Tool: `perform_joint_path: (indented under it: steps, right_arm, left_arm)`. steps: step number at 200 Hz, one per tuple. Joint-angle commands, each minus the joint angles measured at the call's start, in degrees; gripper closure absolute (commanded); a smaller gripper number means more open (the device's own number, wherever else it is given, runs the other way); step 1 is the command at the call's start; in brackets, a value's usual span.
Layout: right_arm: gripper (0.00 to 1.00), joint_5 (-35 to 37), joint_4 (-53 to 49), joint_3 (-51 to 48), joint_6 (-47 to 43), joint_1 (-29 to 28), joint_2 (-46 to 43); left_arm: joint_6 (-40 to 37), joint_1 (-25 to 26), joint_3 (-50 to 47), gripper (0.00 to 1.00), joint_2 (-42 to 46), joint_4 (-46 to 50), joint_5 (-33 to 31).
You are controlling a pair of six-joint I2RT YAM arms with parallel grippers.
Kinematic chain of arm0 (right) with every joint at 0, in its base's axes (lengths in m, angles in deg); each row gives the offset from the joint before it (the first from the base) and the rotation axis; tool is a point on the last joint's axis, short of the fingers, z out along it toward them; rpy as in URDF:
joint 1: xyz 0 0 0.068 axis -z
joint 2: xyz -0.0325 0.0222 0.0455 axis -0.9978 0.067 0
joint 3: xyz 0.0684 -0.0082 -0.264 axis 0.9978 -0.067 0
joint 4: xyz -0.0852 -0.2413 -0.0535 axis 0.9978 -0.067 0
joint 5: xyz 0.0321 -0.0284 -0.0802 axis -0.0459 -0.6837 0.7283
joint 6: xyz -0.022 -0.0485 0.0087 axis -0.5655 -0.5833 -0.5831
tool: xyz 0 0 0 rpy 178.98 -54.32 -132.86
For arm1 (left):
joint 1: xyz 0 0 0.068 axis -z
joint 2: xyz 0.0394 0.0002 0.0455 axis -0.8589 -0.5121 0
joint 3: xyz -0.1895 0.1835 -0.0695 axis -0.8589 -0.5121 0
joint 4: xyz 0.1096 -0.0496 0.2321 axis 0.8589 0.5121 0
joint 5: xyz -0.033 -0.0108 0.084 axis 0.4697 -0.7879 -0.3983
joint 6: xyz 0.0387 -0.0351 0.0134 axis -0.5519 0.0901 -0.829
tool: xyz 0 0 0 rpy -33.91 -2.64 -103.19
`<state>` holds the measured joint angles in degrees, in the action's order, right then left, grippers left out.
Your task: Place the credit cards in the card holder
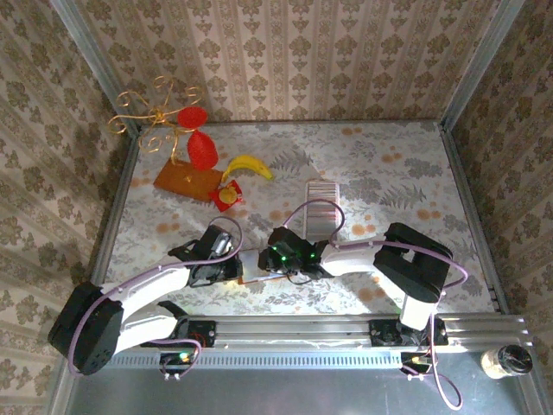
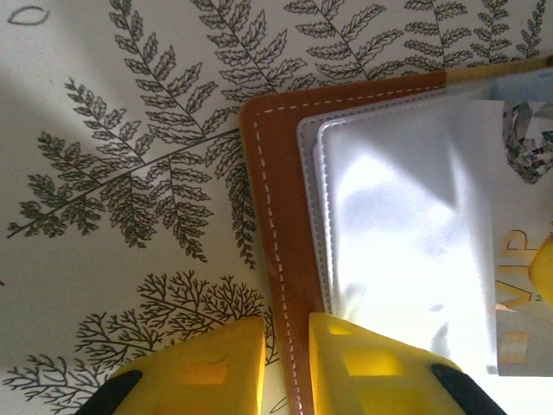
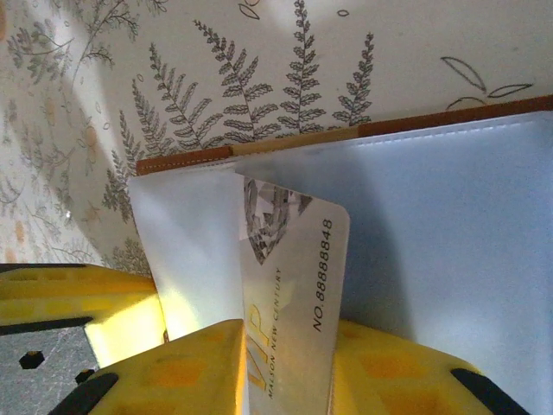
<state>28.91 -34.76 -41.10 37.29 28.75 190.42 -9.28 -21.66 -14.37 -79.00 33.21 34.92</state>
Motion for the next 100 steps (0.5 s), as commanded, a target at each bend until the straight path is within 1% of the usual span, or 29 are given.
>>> perform_joint_path:
  steps: [1,26,48,60,78,86,100]
  right_arm:
    - [0.69,2.94,-8.03,1.5,-2.89,-0.25,-1.15]
    - [0.69,1.79,-7.45,2.46,-3.99,-0.42,-0.34]
    - [0.69,1.69,-9.23,3.86,-4.98,-0.51,0.38]
    - [0.64,2.41,-10.65,4.35,-5.64,-0.51,0.25]
    - [0.51,3.49,-12.04,4.37,-6.22,-0.52,-1.01]
    - [0.49,3.99,-12.97,4.54,-6.46,-0.53,-1.58]
    - [0.49,5.22,-15.01,4.88,-7.08,-0.51,-2.53]
  left_arm:
    - [0.61,0.61,-1.8,0.79,0.03,2.46,0.02]
    - [0.8,0.61,-1.99,0.79,-0.24,1.88,0.24]
    - [0.87,0.58,-1.91,0.79,-0.63,1.56,0.31]
    - [0.82,0.61,-1.82,0.79,-0.74,1.48,0.35]
    - [0.89,0.61,-1.73,0.79,-0.83,1.5,0.43]
    - [0.84,0.59,-1.78,0.79,-0.77,1.48,0.38]
    - [0.97,0.58,-1.78,0.79,-0.72,1.48,0.39]
